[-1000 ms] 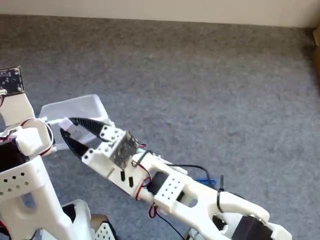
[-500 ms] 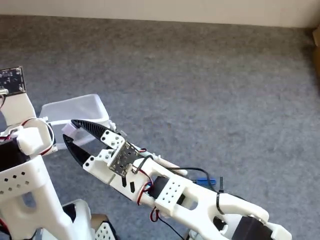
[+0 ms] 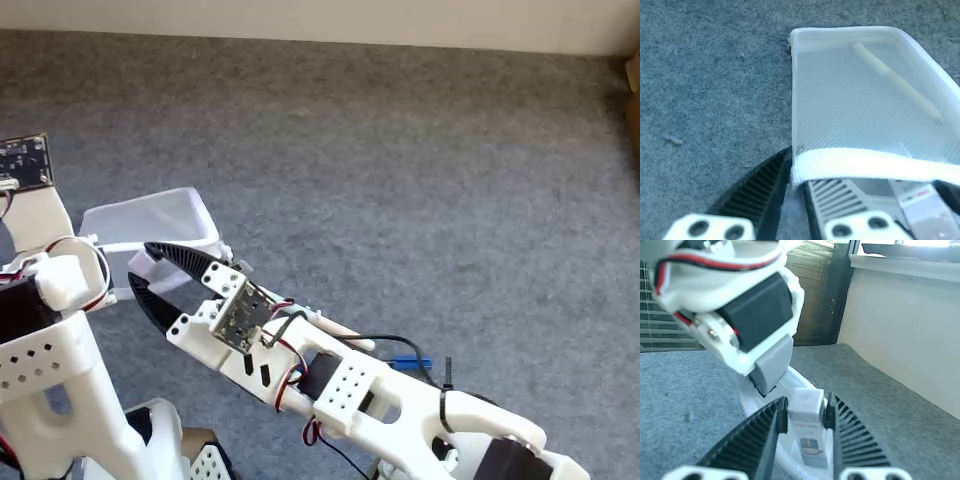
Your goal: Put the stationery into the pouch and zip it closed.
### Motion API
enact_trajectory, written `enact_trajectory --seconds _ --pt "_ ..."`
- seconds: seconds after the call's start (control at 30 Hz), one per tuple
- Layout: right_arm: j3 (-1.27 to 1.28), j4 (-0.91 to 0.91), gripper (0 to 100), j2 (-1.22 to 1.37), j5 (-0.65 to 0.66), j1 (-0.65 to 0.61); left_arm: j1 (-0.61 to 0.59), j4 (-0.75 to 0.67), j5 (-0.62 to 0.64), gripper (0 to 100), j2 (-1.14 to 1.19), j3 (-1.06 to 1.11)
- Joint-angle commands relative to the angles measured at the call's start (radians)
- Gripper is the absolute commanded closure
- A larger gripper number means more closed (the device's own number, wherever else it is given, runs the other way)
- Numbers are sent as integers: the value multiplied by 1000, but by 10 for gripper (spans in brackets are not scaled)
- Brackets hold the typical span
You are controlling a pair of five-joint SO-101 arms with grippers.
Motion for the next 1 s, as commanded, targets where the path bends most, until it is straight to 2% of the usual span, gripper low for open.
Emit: enact_trajectory --seconds 0.0,0.6,0.8,0.97 --pt "-5 41 875 8 3 -1 -12 -49 8 989 2 16" --pt "-5 41 870 8 2 -2 -12 -68 8 989 2 27" --pt "-4 41 697 8 -41 -2 -12 -68 8 989 2 27" --pt "-4 41 720 7 -46 -2 -12 -68 8 989 2 25"
